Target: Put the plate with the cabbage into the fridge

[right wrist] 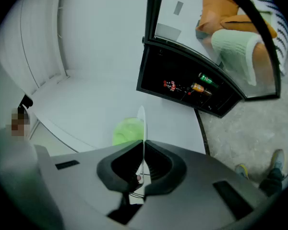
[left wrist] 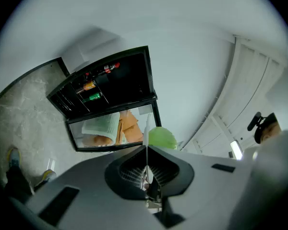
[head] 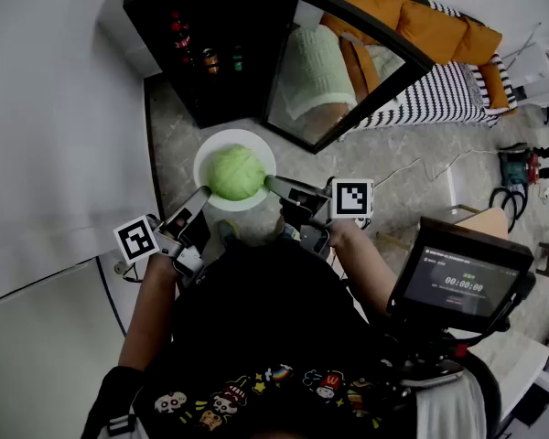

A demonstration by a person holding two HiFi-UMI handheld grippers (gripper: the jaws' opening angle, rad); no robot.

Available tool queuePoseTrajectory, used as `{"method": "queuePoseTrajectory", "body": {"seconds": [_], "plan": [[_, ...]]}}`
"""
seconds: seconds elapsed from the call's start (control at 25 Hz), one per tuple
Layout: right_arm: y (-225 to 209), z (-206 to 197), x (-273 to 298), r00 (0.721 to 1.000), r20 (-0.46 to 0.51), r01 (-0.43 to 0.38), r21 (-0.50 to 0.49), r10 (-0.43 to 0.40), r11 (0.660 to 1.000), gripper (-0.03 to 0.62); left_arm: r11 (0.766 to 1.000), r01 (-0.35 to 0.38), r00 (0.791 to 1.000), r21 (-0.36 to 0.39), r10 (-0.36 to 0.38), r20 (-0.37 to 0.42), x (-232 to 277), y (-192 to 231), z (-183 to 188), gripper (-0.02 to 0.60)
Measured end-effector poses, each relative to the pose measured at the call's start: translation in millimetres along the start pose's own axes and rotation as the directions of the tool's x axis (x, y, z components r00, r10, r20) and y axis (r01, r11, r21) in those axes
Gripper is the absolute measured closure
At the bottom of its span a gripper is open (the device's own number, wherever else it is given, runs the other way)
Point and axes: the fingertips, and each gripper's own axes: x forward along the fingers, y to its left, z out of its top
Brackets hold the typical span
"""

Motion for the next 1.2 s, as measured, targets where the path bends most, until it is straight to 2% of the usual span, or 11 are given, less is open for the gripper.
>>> {"method": "queuePoseTrajectory", "body": {"seconds": [0.4,0.6,0.68,0.88,0.96,1.12,1.2], "plan": [[0,0,-2,0.999,-0.018,0.027,-0.055,-0.028,0.998,0.576,1.000,0.012,1.000,0.004,-0.012,0.013,0,0,-2,0.571],[-3,-2,-1,0.999,-0.023,0.030,-0.049,-0.031,0.998,0.576,1.000,0.010,1.000,-0.002,-0.010,0.014,-2,3,-2,0.571],[-11,7,-13,0.999,-0.034,0.031,-0.043,-0.033,0.999,0.576,1.000,0.000,1.000,-0.001,0.000,0.024,12,4,-9,0.571],[-41,55,-72,0.996,-0.088,0.022,-0.011,-0.023,1.000,0.576,0.999,-0.031,0.997,-0.032,0.033,0.070,86,3,-43,0.571],[-54,71,-65,0.994,-0.102,0.027,-0.009,-0.027,1.000,0.576,0.998,-0.039,0.996,-0.040,0.042,0.074,100,14,-30,0.571],[-80,104,-19,0.993,-0.112,0.042,-0.002,-0.042,0.999,0.576,0.997,-0.040,0.996,-0.063,0.045,0.071,114,42,25,0.571],[-84,106,-11,0.993,-0.115,0.039,0.001,-0.039,0.999,0.576,0.997,-0.042,0.996,-0.072,0.047,0.076,114,47,31,0.571]]}}
